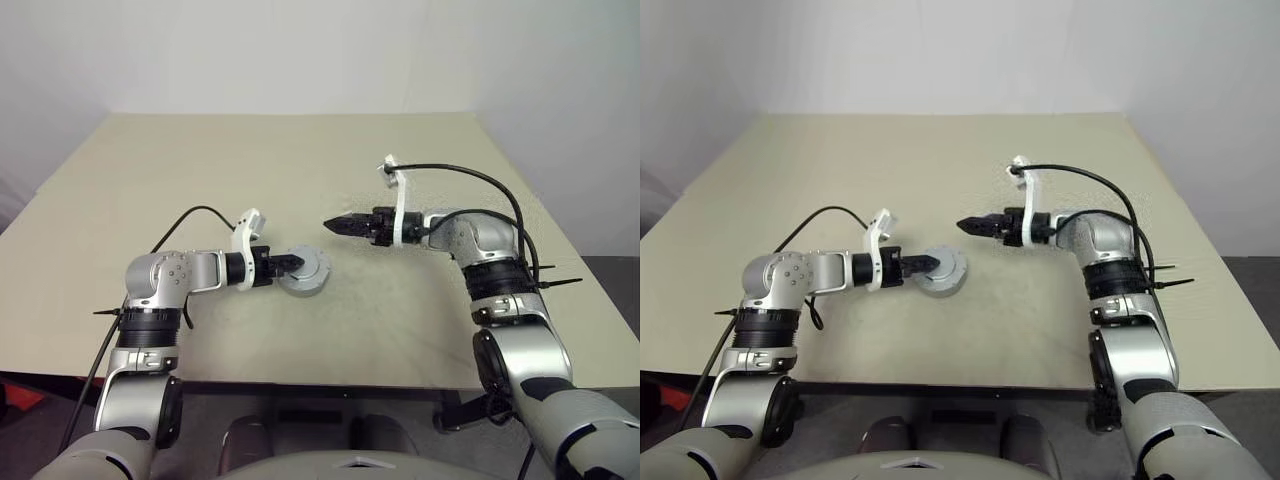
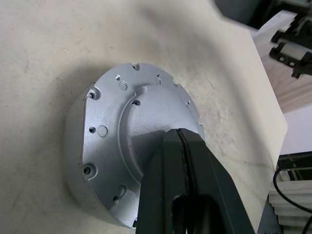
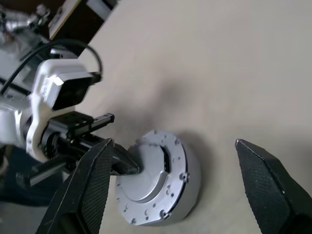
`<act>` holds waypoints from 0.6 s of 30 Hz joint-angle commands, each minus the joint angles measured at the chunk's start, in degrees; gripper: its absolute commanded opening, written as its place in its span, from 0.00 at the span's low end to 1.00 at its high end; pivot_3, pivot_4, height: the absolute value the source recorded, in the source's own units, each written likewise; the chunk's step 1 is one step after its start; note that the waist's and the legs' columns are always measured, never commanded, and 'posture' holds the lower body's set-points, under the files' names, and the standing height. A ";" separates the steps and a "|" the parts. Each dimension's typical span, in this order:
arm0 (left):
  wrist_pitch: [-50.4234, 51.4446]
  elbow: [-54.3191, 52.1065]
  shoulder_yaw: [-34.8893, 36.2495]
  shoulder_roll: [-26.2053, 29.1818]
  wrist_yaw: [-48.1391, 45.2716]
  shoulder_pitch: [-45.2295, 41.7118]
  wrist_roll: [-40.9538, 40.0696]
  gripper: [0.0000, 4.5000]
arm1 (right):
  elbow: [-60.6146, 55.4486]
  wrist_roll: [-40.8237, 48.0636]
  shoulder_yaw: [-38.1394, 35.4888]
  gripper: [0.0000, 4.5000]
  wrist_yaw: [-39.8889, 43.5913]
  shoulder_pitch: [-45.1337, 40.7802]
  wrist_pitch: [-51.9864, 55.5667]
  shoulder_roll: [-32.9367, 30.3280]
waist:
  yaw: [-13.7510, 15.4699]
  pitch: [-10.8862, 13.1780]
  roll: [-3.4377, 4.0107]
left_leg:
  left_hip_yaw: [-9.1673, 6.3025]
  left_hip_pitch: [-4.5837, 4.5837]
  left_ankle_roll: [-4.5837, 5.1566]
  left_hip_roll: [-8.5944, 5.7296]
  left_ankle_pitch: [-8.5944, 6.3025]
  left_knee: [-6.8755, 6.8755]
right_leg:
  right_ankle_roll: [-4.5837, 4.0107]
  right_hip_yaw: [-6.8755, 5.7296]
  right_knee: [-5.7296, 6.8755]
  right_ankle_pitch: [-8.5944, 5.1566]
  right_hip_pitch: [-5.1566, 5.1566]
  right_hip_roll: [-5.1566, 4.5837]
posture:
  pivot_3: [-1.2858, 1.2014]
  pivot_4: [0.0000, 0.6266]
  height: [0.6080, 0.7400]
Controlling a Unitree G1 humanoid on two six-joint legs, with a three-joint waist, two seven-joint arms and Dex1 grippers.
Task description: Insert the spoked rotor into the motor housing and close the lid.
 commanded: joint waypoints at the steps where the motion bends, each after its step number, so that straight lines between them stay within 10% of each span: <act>1: 0.76 0.39 -0.55 0.24 1.60 0.78 1.35 0.00 | -1.54 2.74 -1.83 1.00 -1.65 -0.85 5.56 0.39 | 0.14 0.00 0.01 | 0.00 0.00 0.00 0.00 0.00 0.00 | 0.00 0.00 0.00 0.00 0.00 0.00 | 0.52 0.00 1.00; 18: 1.17 -1.39 0.61 1.37 1.99 1.92 1.00 0.00 | -6.61 3.00 0.92 1.00 -5.18 8.62 10.62 0.86 | 1.61 -0.01 0.00 | 0.00 0.25 -0.20 0.01 0.11 0.08 | 0.02 0.08 0.40 -0.01 0.03 0.00 | 0.52 0.00 1.00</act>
